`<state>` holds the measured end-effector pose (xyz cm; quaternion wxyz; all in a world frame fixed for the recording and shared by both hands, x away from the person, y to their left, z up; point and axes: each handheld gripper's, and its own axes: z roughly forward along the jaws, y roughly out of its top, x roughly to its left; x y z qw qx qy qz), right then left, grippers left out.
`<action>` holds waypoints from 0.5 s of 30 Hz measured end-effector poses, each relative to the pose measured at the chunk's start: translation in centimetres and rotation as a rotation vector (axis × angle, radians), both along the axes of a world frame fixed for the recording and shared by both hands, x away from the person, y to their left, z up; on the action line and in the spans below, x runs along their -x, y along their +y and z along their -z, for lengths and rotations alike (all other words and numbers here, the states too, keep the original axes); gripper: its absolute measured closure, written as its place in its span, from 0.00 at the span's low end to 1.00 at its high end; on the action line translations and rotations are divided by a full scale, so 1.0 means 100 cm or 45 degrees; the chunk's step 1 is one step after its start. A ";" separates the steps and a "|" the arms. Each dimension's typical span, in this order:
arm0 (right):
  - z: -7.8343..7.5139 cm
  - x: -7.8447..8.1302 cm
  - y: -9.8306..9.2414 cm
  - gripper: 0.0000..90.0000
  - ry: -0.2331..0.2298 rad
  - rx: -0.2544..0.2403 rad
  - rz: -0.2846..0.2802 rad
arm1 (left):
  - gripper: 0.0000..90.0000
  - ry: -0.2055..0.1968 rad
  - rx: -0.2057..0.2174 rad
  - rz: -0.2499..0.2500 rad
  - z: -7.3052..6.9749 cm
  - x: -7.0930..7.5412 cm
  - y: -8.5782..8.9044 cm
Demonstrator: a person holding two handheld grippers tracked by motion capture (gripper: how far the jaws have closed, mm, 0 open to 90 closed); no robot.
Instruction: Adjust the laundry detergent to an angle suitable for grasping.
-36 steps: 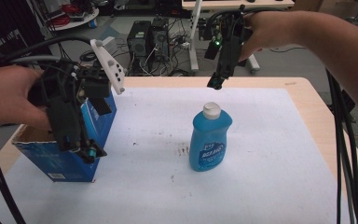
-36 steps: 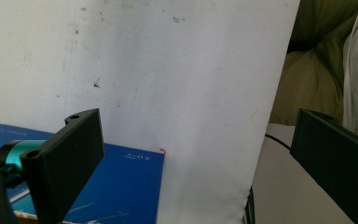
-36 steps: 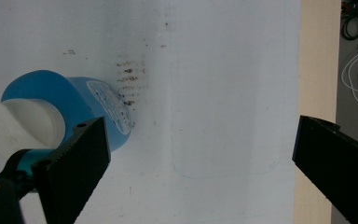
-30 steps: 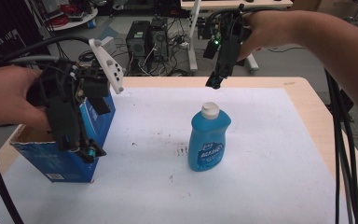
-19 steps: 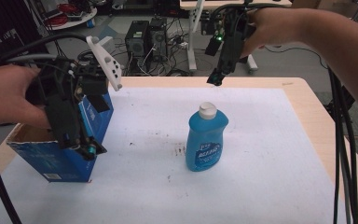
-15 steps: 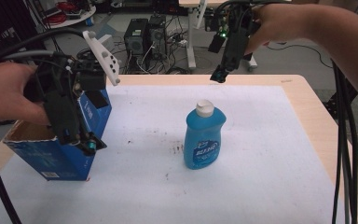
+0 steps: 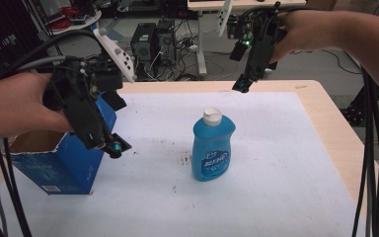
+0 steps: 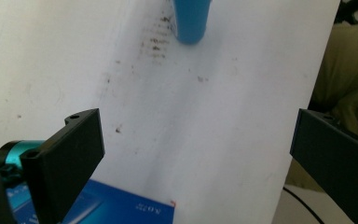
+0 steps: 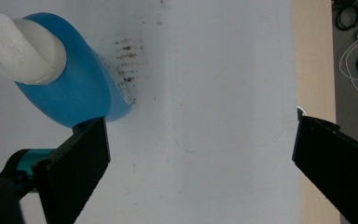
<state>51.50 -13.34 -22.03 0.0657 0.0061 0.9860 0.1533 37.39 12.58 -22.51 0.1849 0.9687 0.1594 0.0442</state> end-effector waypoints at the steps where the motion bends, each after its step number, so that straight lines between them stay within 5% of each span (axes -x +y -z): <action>1: 0.001 0.000 0.000 0.03 0.000 -0.001 0.001 | 0.03 0.000 0.015 -0.002 0.001 -0.001 -0.002; 15: 0.010 -0.003 -0.010 0.03 0.010 -0.005 0.009 | 0.03 -0.041 0.196 -0.019 0.023 -0.009 -0.030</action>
